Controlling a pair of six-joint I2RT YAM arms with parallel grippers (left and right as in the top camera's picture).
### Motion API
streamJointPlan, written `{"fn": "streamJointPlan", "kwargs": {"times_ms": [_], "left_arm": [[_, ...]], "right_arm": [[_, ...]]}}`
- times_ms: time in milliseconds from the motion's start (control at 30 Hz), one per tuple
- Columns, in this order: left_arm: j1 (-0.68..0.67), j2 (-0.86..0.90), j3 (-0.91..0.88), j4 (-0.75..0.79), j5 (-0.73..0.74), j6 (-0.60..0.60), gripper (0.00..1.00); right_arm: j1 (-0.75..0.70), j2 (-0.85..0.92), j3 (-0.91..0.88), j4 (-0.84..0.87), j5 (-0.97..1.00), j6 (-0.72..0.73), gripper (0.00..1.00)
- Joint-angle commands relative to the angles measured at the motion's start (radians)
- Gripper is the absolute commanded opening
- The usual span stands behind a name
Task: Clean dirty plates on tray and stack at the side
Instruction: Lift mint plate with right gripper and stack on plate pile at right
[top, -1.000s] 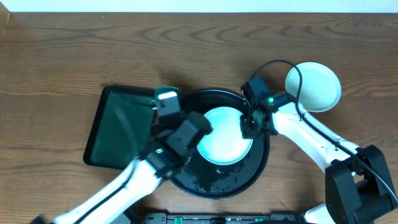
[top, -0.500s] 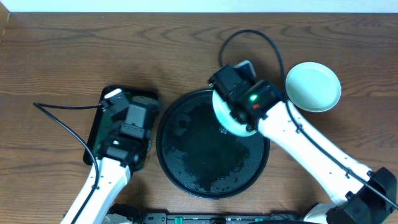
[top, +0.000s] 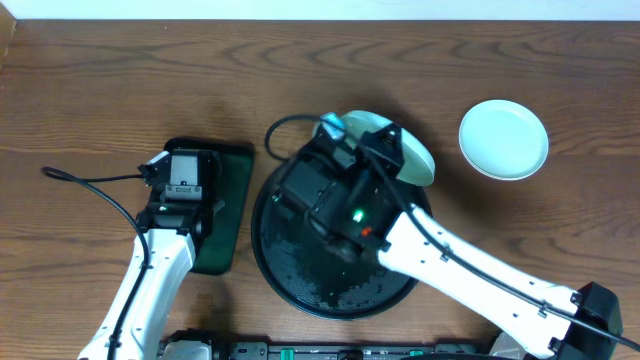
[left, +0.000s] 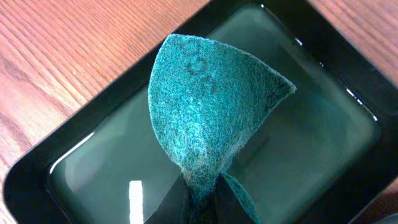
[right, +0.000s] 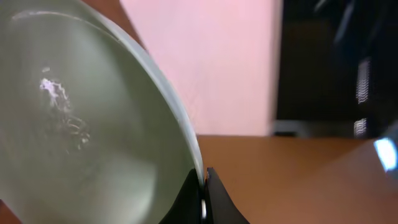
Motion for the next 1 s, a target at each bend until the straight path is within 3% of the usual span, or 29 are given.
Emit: {"fn": "streamJointPlan", "kwargs": {"times_ms": [0,100,233,300,433,600,767,967], "left_arm": [[0.005,0.003,-0.006,0.001,0.014,0.009,0.07],[0.005,0.003,-0.006,0.001,0.014,0.009,0.07],[0.005,0.003,-0.006,0.000,0.014,0.025,0.07],[0.005,0.003,-0.006,-0.003,0.014,0.028,0.07],[0.005,0.003,-0.005,-0.003,0.014,0.027,0.07],[0.005,0.003,-0.006,0.005,0.014,0.027,0.08],[0.005,0.007,-0.006,0.046,0.014,0.022,0.08],[0.005,0.087,-0.006,0.093,0.015,0.018,0.10]], "right_arm": [[0.034,-0.018,0.020,0.041,0.117,-0.167,0.01],[0.036,-0.018,0.019,0.095,0.002,-0.119,0.01],[-0.009,-0.018,0.003,0.061,-0.531,-0.037,0.01],[-0.077,-0.018,-0.013,0.068,-0.678,0.022,0.01],[-0.282,-0.018,-0.014,0.068,-0.846,0.221,0.01],[-0.621,-0.017,-0.015,0.061,-1.225,0.242,0.02],[-0.944,-0.017,-0.015,0.079,-1.482,0.280,0.02],[-1.213,-0.017,-0.015,0.089,-1.559,0.283,0.02]]}}
